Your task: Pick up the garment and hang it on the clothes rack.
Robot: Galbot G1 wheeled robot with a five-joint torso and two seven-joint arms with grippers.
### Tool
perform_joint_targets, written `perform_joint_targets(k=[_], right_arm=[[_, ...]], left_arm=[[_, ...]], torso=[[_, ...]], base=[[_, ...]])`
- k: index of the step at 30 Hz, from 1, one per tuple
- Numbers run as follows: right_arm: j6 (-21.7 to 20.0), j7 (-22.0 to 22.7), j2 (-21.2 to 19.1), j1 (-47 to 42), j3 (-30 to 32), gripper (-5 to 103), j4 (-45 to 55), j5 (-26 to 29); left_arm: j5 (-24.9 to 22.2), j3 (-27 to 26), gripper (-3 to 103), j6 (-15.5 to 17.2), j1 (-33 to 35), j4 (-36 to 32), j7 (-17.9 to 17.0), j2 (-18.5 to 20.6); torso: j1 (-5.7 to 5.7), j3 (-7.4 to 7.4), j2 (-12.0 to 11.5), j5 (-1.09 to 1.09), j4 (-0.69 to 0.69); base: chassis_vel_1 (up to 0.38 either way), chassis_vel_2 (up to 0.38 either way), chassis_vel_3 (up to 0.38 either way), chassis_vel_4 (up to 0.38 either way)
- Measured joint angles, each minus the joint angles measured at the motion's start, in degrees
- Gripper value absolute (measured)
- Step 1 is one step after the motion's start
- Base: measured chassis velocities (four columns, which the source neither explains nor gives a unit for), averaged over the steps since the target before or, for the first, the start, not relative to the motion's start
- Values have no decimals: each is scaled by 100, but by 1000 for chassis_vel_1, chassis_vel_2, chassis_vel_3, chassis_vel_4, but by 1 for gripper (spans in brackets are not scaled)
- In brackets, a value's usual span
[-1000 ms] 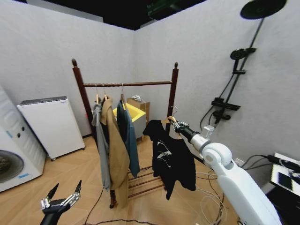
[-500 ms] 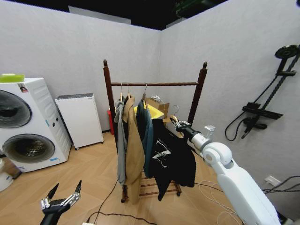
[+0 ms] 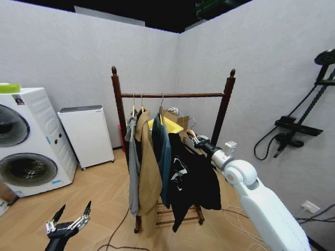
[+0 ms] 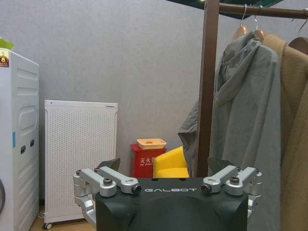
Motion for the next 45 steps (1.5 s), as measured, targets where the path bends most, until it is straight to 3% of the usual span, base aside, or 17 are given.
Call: perform_joint_targets(k=[9, 10, 15, 25, 45], right_arm=[[-153, 85, -332, 500, -125, 10, -133, 453], [-255, 319, -476, 1095, -497, 10, -444, 812], [-351, 599, -495, 1912, -970, 10, -777, 1262], [-408, 685, -297, 2693, -1278, 10, -1184, 1345], [-624, 795, 58, 4306, -2590, 10, -2648, 1434]], left_arm=[[0, 0, 100, 0, 0, 0, 0, 0], [0, 0, 100, 0, 2, 0, 0, 0], [0, 0, 100, 0, 1, 0, 0, 0], [0, 0, 100, 0, 0, 0, 0, 0], [0, 0, 100, 0, 0, 0, 0, 0]], torso=[[-7, -2, 1, -2, -2], [-13, -4, 5, -1, -1], [-8, -2, 4, -2, 0], [-4, -1, 1, -2, -1], [-6, -1, 2, -1, -1]], base=[[-63, 54, 46, -40], [72, -41, -36, 59], [14, -8, -7, 12], [0, 0, 0, 0], [0, 0, 0, 0]])
